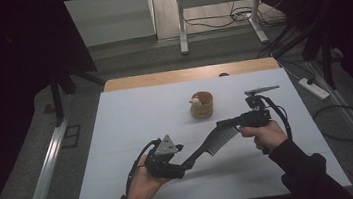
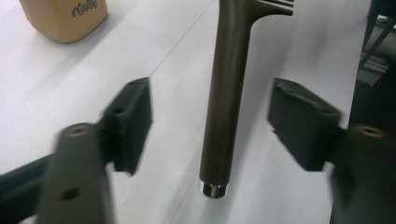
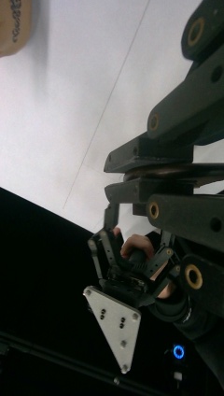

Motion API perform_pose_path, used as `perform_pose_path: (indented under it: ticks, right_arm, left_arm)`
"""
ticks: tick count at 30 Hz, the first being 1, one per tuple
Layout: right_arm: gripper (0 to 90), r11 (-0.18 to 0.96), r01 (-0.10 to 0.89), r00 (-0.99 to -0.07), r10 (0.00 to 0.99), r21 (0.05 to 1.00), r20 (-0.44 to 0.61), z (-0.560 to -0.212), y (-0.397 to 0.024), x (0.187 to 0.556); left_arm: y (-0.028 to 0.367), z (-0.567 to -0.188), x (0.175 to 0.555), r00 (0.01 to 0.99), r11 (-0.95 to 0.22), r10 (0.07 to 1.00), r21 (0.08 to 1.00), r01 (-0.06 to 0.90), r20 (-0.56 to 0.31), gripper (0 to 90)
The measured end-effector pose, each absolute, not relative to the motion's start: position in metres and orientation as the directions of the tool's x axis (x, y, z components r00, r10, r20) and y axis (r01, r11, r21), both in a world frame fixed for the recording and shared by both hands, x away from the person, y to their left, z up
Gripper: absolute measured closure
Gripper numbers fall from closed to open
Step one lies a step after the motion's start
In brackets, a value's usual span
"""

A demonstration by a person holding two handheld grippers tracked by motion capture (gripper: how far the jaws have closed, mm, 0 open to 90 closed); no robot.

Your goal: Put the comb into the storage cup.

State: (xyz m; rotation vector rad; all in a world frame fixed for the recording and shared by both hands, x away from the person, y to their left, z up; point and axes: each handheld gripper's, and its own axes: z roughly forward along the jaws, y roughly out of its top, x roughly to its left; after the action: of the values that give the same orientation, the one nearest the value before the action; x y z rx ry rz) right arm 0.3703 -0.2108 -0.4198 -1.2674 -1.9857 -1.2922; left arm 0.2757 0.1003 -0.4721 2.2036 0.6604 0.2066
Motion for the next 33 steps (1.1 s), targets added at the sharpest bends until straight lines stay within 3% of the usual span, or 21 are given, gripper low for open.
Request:
perform_pose_path:
  ticks: [5, 9, 18, 33]
  right_arm:
    - [84.7, 0.144, 0.856, -0.502, 0.461, 0.496, 0.732, -0.417, -0.212, 0.37]
    - [84.8, 0.144, 0.85, -0.51, 0.468, 0.507, 0.722, -0.415, -0.213, 0.37]
    - [84.7, 0.15, 0.822, -0.546, 0.483, 0.549, 0.685, -0.407, -0.215, 0.37]
    - [84.7, 0.136, 0.789, -0.578, 0.495, 0.599, 0.649, -0.401, -0.222, 0.373]
  left_arm:
    - [0.108, -0.474, 0.28, 0.825, -0.496, 0.55, 0.744, 0.448, -0.13, 11.6]
    - [0.113, -0.475, 0.281, 0.803, -0.48, 0.574, 0.729, 0.489, -0.161, 5.3]
    - [0.126, -0.475, 0.281, 0.777, -0.455, 0.599, 0.716, 0.529, -0.193, 0.1]
    - [0.152, -0.478, 0.275, 0.736, -0.433, 0.651, 0.708, 0.559, -0.183, 0.0]
